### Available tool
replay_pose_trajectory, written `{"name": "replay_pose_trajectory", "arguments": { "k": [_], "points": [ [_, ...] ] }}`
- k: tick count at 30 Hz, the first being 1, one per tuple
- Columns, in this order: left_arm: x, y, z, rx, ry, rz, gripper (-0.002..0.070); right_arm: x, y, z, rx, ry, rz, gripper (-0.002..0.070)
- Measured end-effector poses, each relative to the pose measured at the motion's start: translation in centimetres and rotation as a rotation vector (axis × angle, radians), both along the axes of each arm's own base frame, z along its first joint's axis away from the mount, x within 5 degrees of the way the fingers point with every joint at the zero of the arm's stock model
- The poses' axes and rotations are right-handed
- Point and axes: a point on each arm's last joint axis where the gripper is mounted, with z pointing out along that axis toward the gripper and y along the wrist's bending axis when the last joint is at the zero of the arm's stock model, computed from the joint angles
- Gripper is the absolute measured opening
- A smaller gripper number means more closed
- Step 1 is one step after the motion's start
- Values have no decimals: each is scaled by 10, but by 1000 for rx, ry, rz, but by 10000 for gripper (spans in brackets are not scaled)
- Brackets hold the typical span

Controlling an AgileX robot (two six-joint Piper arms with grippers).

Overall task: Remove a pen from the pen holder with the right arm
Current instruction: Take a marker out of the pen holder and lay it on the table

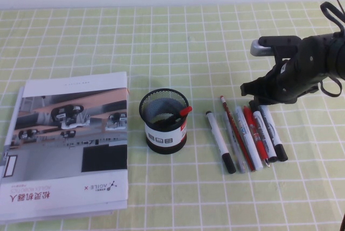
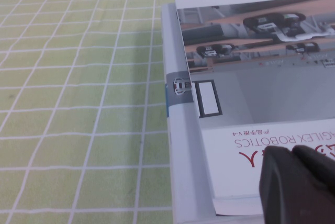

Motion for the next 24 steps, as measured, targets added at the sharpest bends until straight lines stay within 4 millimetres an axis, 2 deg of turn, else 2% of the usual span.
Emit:
{"name": "replay_pose_trajectory", "arguments": {
  "k": [3, 6, 8, 11, 14, 19, 24],
  "points": [
    [0, 0, 0, 0, 0, 0, -6, -5, -1, 12, -2, 4, 6, 209],
    [0, 0, 0, 0, 0, 0, -6, -17, 2, 41, 5, -32, 26, 188],
    [0, 0, 0, 0, 0, 0, -6, -31, 2, 67, 23, -84, 38, 144],
    [0, 0, 0, 0, 0, 0, -6, -64, -3, 100, 48, -151, 59, 47],
    [0, 0, 0, 0, 0, 0, -6, -98, -14, 123, 66, -197, 66, 6],
    [0, 0, 0, 0, 0, 0, -6, -155, -37, 146, 86, -251, 68, -9],
    [0, 0, 0, 0, 0, 0, -6, -207, -58, 149, 110, -310, 67, -11]
  ]
}}
